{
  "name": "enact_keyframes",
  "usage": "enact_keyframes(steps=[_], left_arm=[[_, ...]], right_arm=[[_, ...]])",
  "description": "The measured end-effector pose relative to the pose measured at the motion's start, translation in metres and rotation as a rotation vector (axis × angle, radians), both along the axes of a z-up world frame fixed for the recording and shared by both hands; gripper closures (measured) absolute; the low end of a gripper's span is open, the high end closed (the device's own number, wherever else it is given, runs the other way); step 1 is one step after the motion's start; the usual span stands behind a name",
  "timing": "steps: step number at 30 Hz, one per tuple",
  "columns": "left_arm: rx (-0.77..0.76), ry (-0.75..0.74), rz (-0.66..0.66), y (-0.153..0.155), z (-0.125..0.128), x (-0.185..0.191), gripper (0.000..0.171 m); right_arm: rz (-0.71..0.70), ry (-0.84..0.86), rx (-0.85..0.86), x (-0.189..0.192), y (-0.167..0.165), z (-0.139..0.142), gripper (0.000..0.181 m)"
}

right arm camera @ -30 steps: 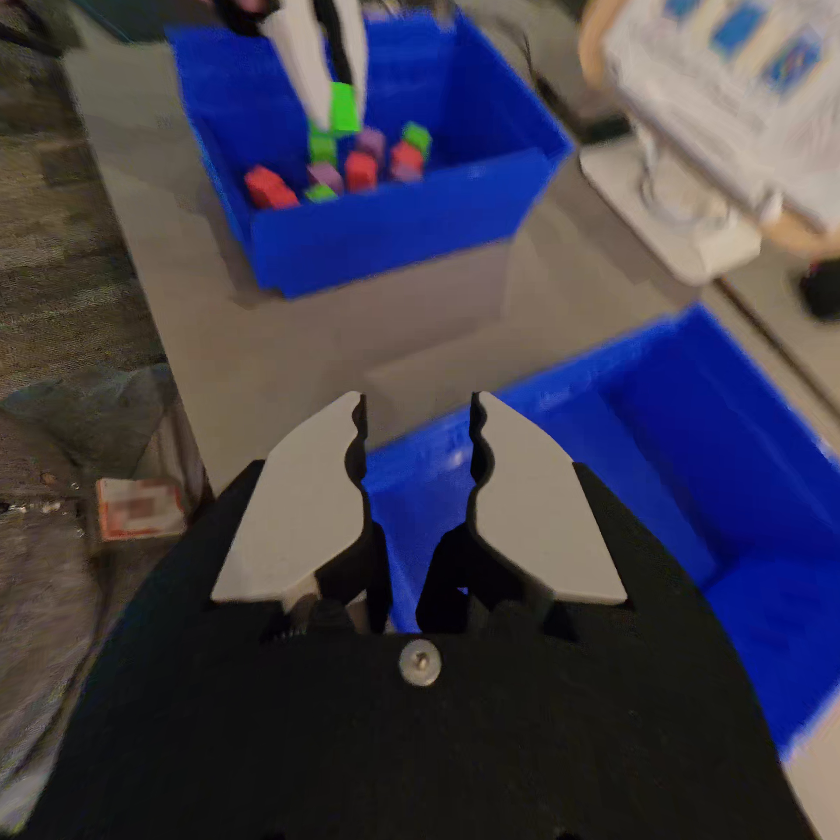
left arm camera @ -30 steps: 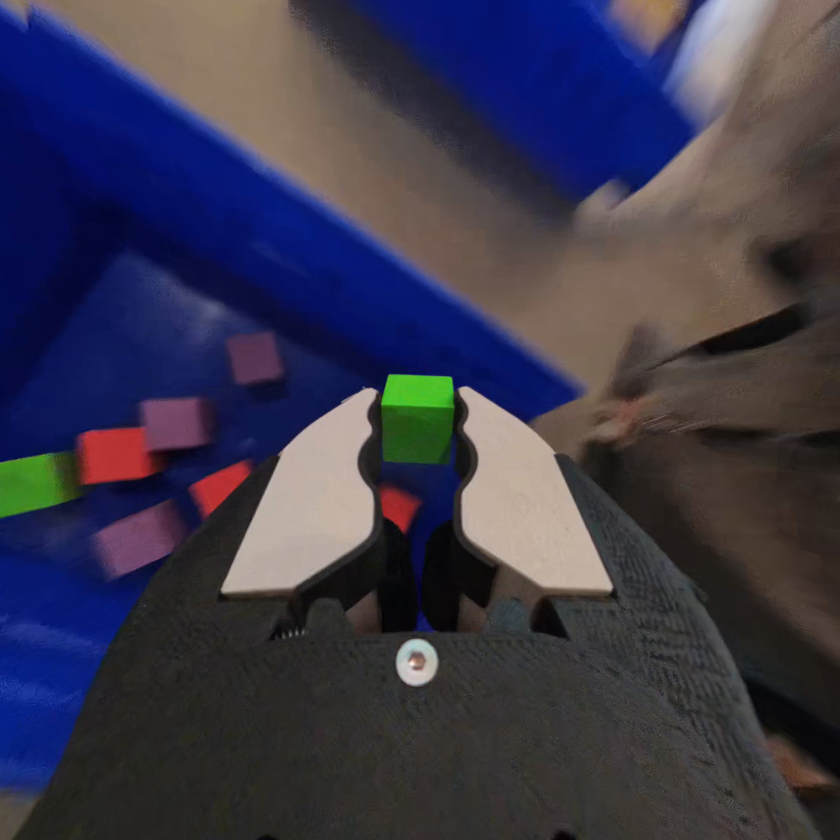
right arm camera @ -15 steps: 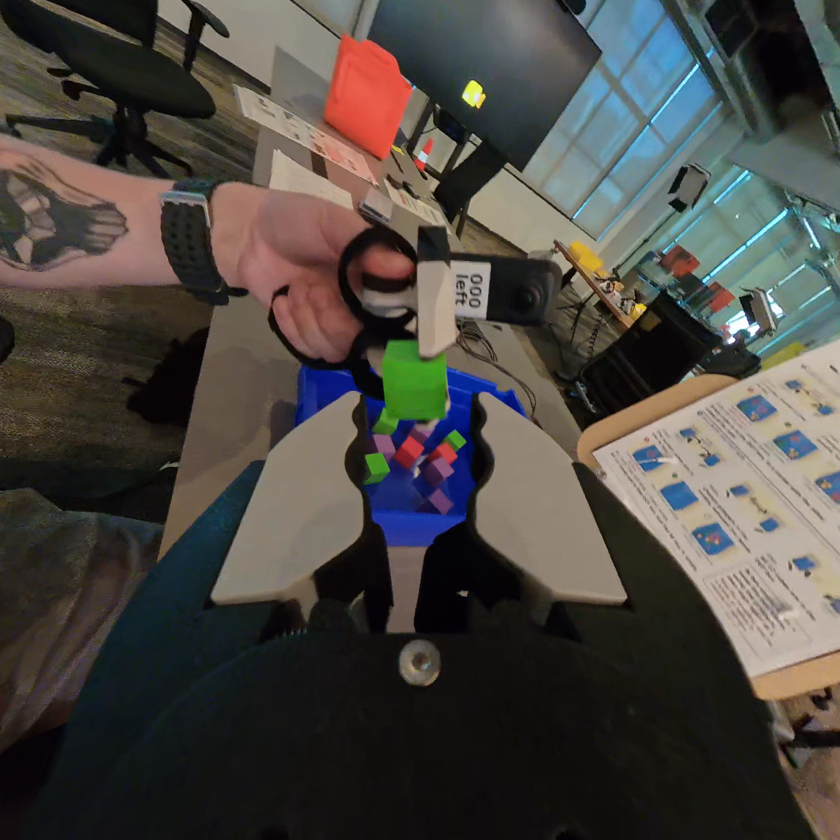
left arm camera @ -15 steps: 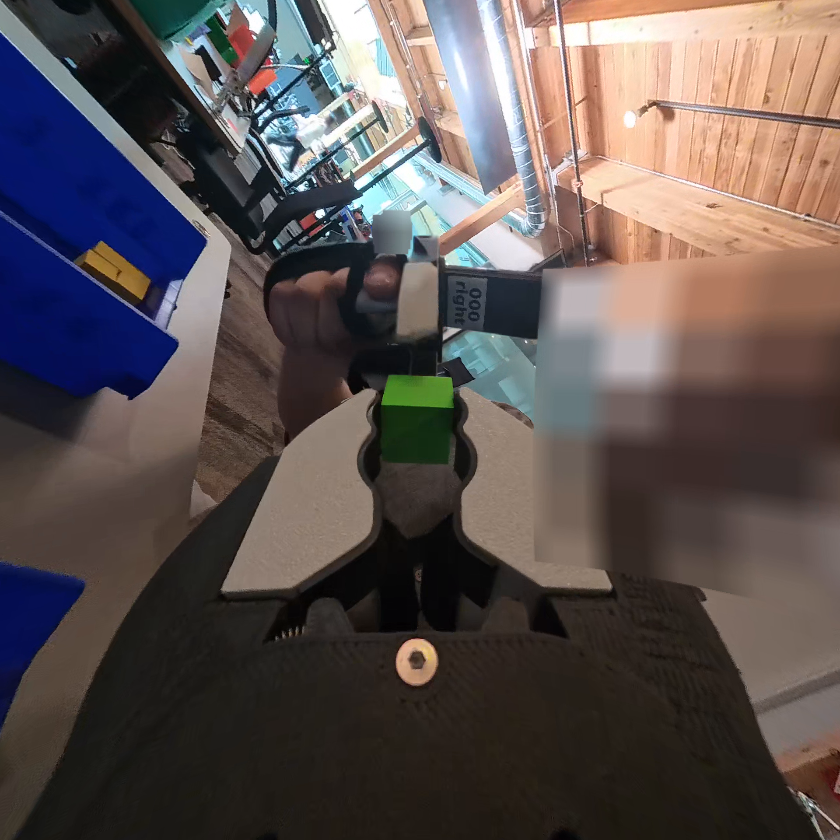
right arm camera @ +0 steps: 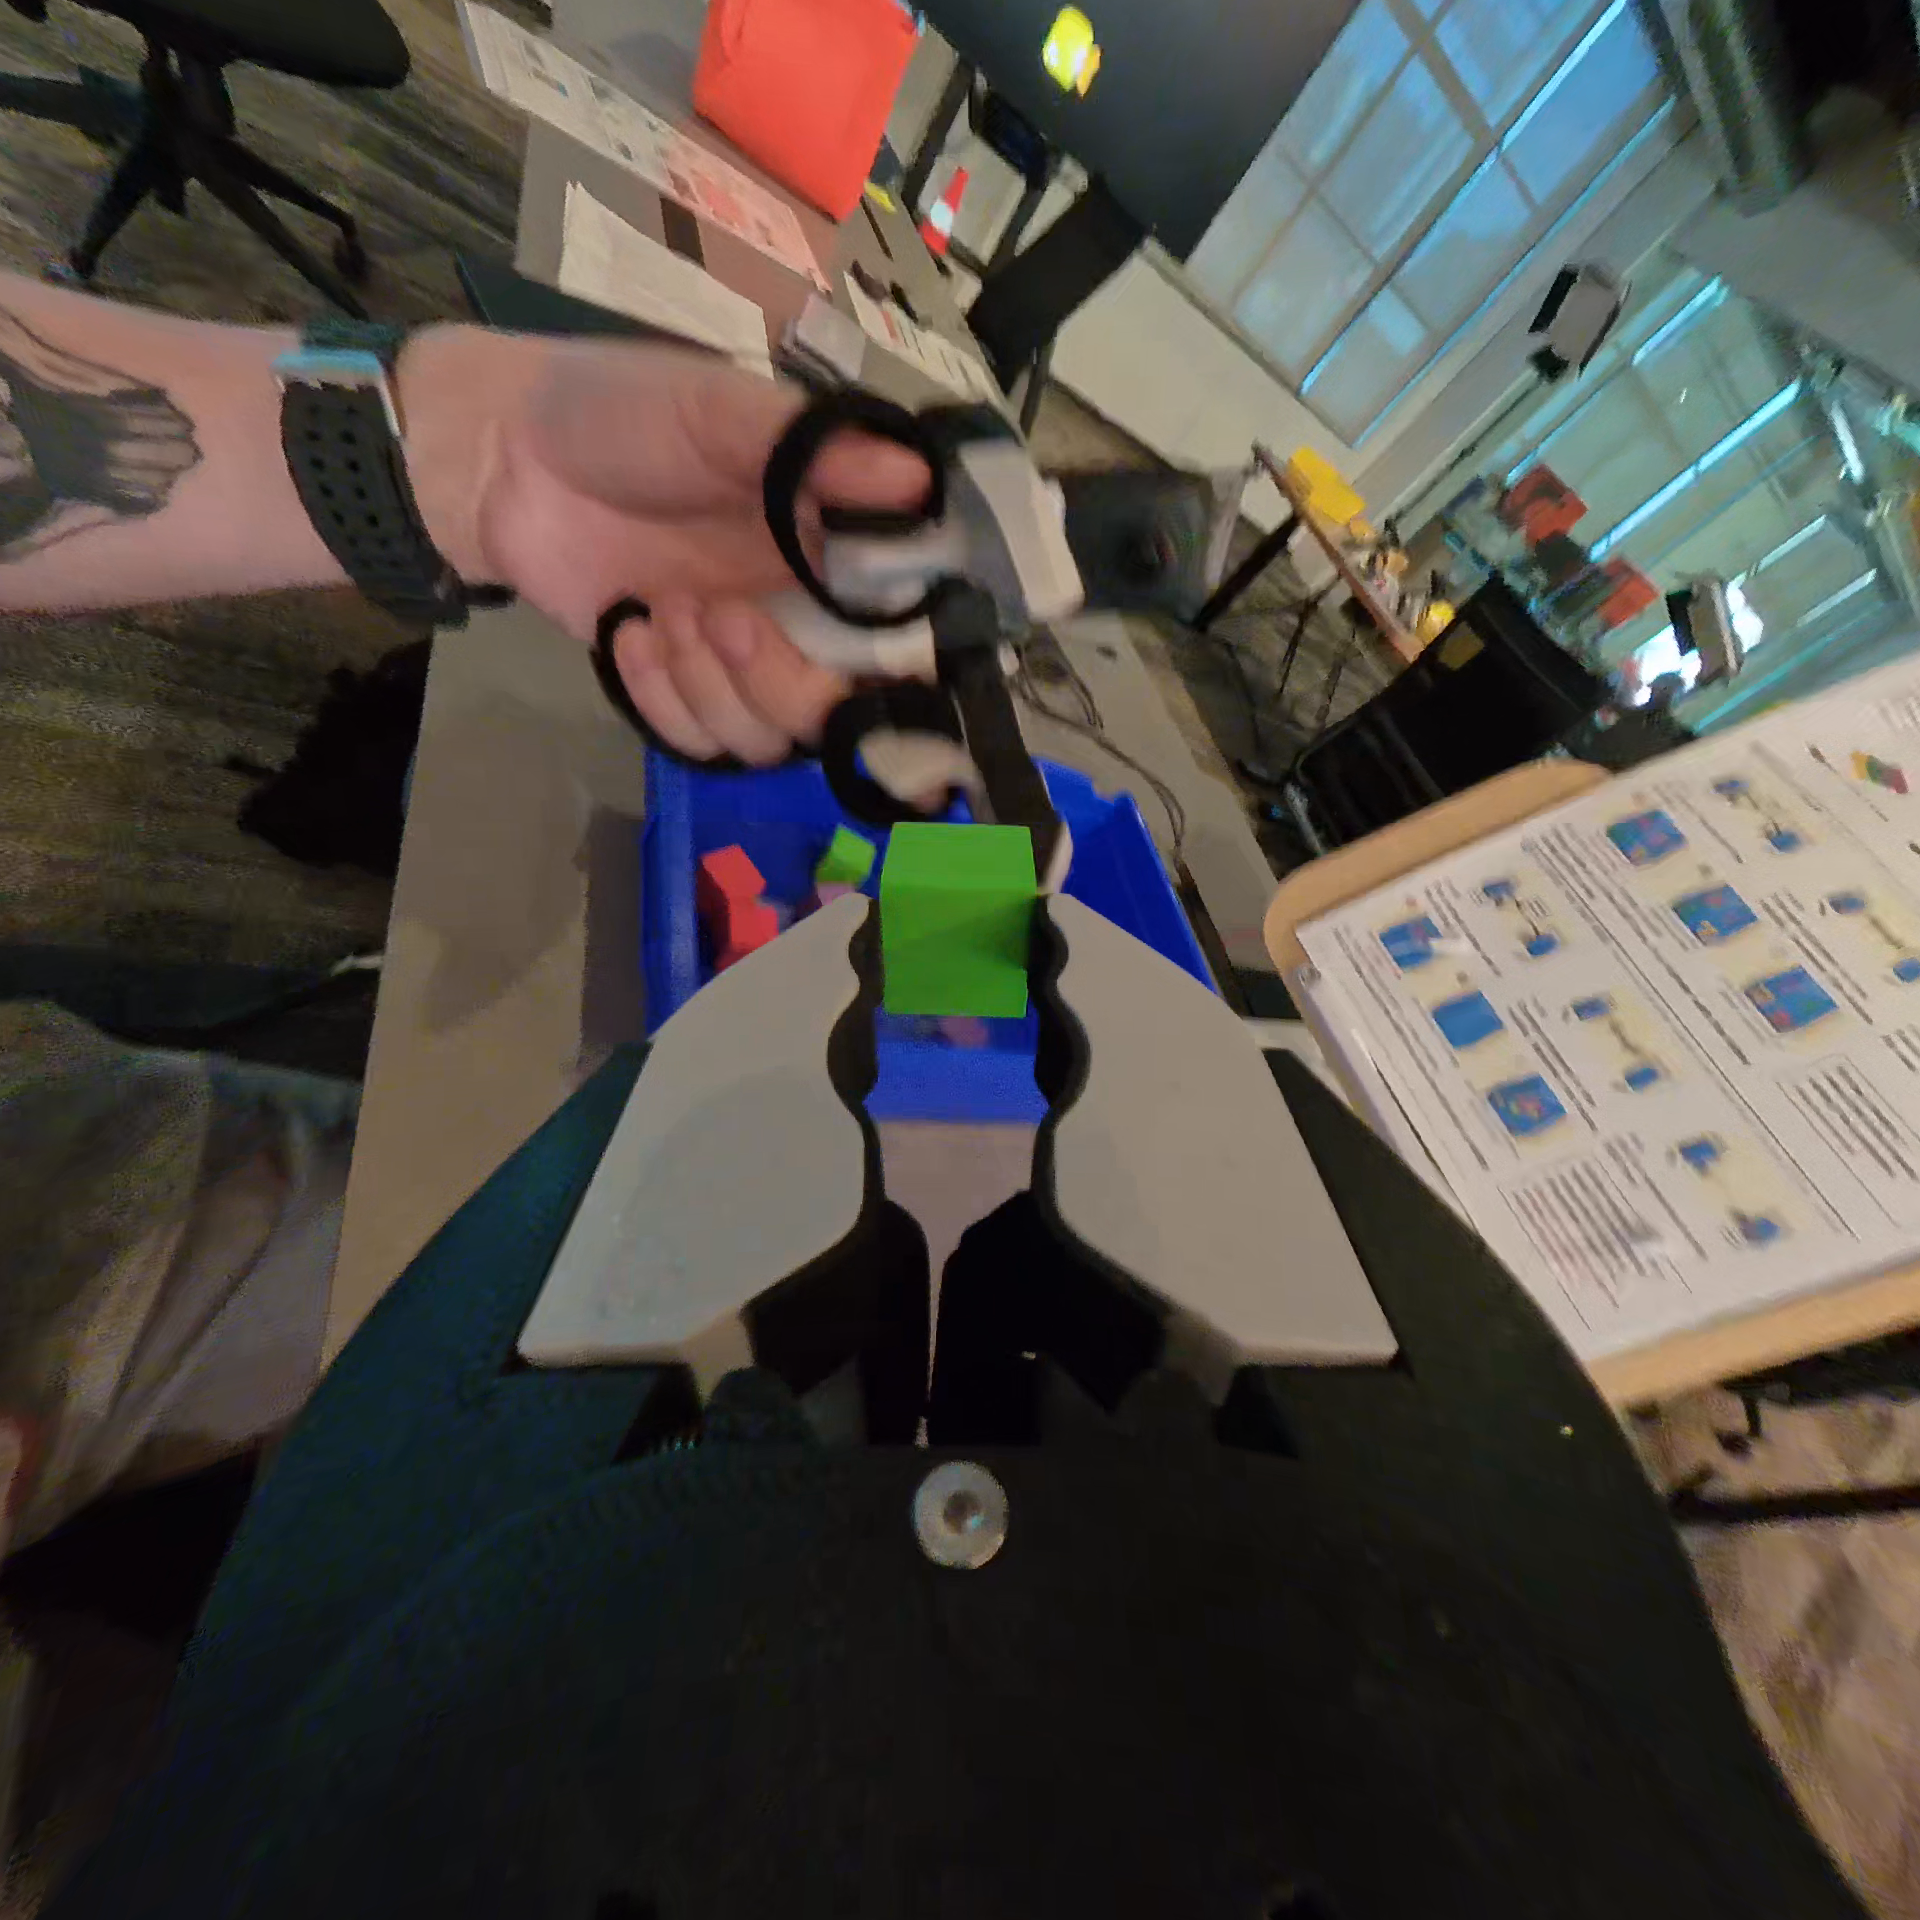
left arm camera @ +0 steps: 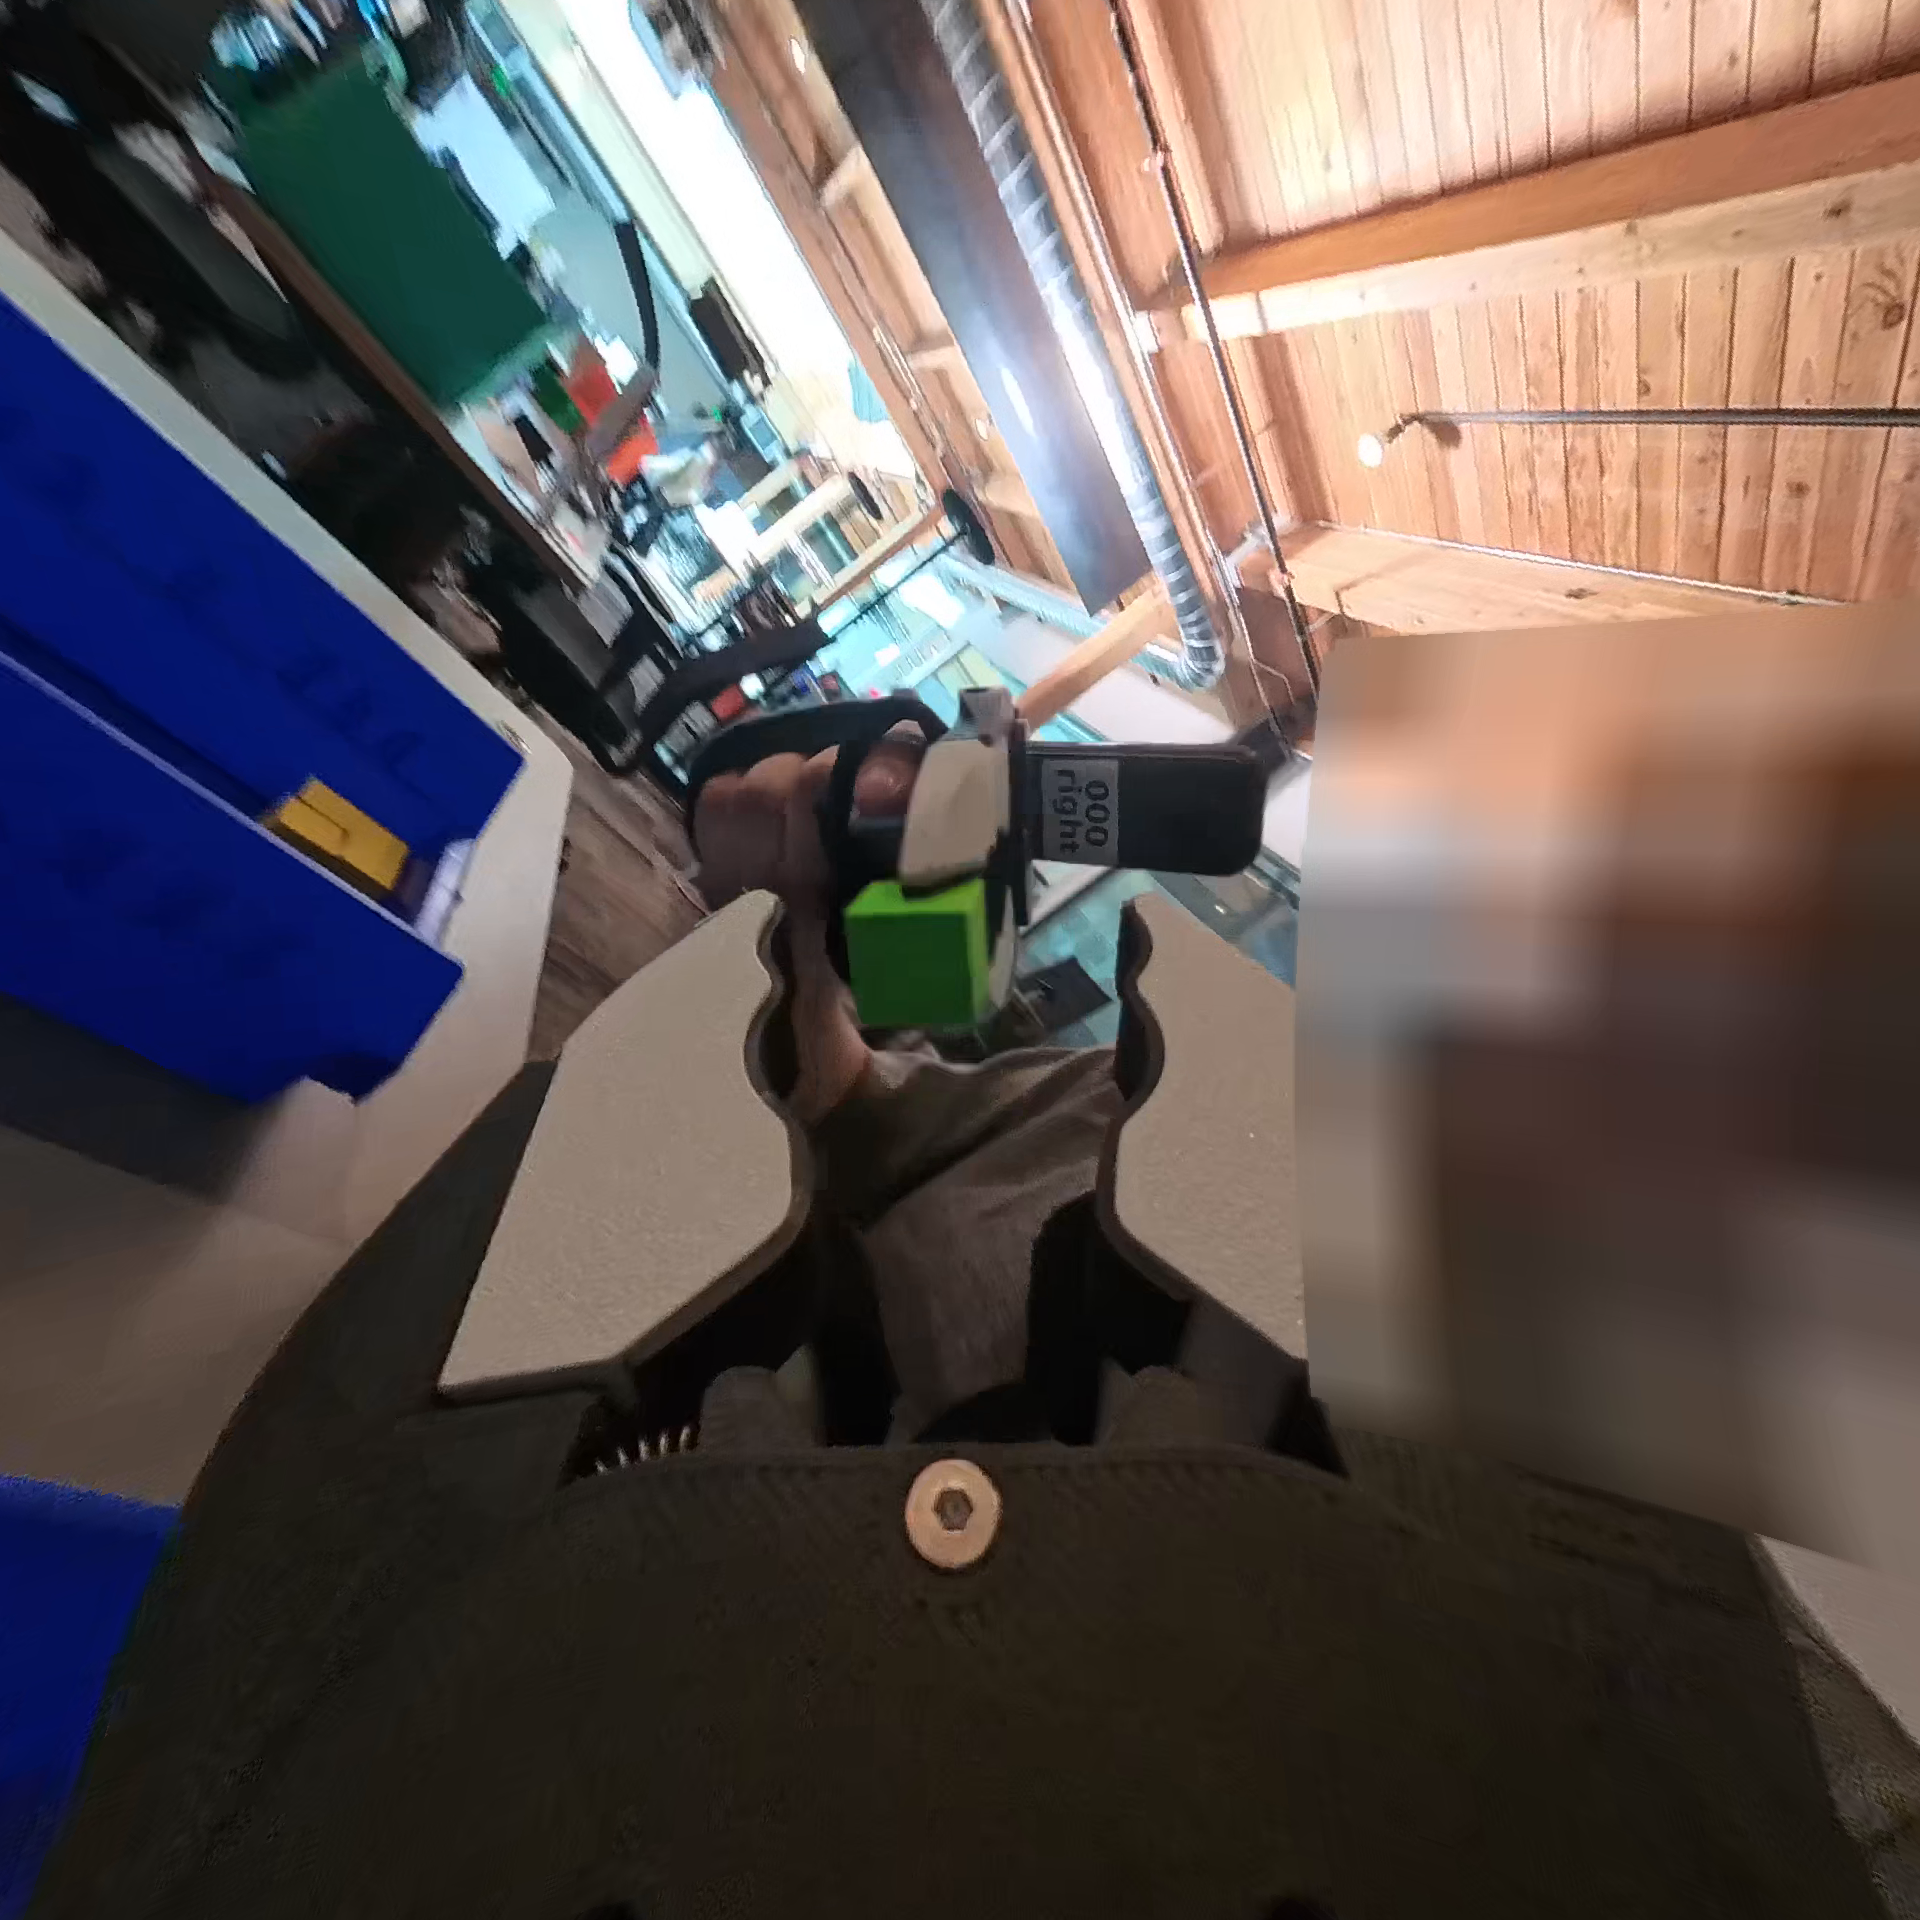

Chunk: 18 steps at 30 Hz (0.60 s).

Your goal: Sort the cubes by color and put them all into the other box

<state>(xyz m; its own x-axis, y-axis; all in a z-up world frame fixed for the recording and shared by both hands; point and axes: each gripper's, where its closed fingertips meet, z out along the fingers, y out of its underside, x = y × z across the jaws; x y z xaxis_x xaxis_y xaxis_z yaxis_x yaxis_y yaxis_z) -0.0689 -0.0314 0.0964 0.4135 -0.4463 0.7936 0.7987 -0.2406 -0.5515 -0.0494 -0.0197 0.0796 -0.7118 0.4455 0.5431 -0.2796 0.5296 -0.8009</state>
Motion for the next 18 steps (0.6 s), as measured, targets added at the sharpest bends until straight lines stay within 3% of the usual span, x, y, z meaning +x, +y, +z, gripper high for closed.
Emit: enact_keyframes(steps=[1, 4, 8, 11, 14, 18], left_arm=[[0.008, 0.025, 0.036, -0.005, 0.004, -0.004, 0.112], [-0.004, 0.117, 0.161, -0.024, 0.007, -0.016, 0.113], [-0.019, 0.164, 0.257, -0.044, 0.003, -0.025, 0.114], [-0.004, 0.15, 0.255, -0.049, 0.006, -0.028, 0.116], [-0.003, 0.159, 0.26, -0.049, 0.006, -0.026, 0.116], [-0.022, 0.164, 0.247, -0.049, 0.002, -0.022, 0.116]], right_arm=[[-0.039, -0.014, 0.03, -0.001, 0.018, 0.002, 0.155], [-0.197, -0.187, 0.172, -0.01, 0.095, -0.01, 0.155], [-0.309, -0.65, 0.352, -0.005, 0.179, -0.08, 0.154], [-0.239, -0.921, 0.414, 0.009, 0.192, -0.137, 0.155], [-0.169, -1.02, 0.471, 0.009, 0.19, -0.176, 0.154], [-0.082, -1.109, 0.491, 0.008, 0.182, -0.207, 0.154]])
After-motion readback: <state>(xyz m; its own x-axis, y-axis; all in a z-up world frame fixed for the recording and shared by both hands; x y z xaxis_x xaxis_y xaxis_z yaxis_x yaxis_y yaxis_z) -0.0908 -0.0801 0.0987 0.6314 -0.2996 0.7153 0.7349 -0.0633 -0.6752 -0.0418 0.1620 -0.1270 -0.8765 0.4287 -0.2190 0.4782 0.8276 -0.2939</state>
